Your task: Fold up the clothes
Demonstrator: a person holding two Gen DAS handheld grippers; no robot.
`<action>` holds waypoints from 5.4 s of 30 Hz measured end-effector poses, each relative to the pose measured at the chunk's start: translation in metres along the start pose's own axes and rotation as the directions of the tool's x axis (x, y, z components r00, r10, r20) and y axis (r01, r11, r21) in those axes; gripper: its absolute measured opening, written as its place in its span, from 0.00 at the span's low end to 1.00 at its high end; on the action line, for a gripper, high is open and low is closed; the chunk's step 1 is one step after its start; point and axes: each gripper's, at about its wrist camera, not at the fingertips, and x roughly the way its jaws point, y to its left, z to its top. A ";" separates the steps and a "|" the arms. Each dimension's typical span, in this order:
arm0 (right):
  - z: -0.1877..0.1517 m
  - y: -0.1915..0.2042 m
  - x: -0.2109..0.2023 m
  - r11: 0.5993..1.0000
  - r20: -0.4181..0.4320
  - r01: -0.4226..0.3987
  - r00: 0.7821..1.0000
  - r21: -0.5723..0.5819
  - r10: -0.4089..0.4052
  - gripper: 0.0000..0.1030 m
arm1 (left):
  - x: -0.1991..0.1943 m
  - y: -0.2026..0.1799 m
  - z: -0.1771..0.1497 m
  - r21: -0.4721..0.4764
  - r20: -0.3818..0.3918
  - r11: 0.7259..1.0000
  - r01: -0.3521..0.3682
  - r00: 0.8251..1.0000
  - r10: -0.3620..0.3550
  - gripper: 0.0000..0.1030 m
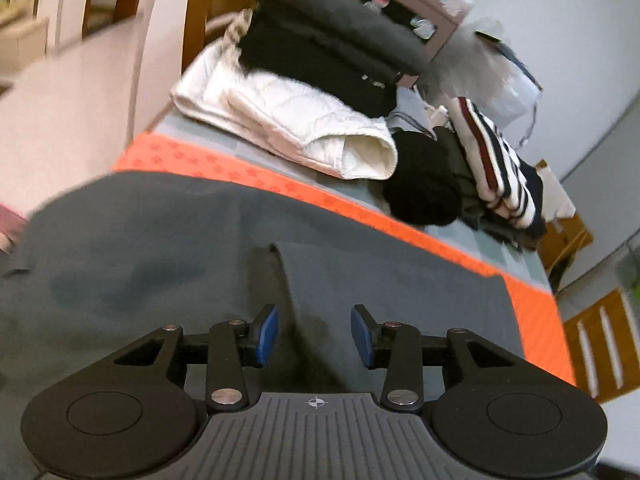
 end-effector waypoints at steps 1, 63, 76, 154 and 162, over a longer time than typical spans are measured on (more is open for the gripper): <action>0.000 -0.001 0.001 1.000 -0.002 0.001 1.000 0.002 -0.001 0.56 | 0.007 0.001 0.003 -0.008 -0.006 1.000 -0.003 1.000 0.003 0.42; 0.027 -0.218 -0.092 0.351 -0.217 -0.436 0.828 -0.829 0.517 0.56 | -0.135 -0.338 -0.369 -0.232 0.221 0.779 -0.582 0.749 0.625 0.49; 0.056 -0.224 -0.084 0.118 -0.232 -0.342 0.814 -0.932 0.533 0.56 | -0.119 -0.417 -0.423 -0.357 0.180 0.700 -0.618 0.690 0.701 0.54; 0.116 -0.397 0.001 -0.512 -0.403 -0.130 0.785 -0.849 0.470 0.15 | -0.004 -0.632 -0.461 -0.327 0.068 0.535 -0.779 0.546 0.835 0.29; 0.151 -0.351 -0.043 -0.449 -0.600 -0.414 0.668 -0.792 0.441 0.29 | -0.033 -0.618 -0.466 -0.522 0.059 0.458 -0.720 0.504 0.861 0.41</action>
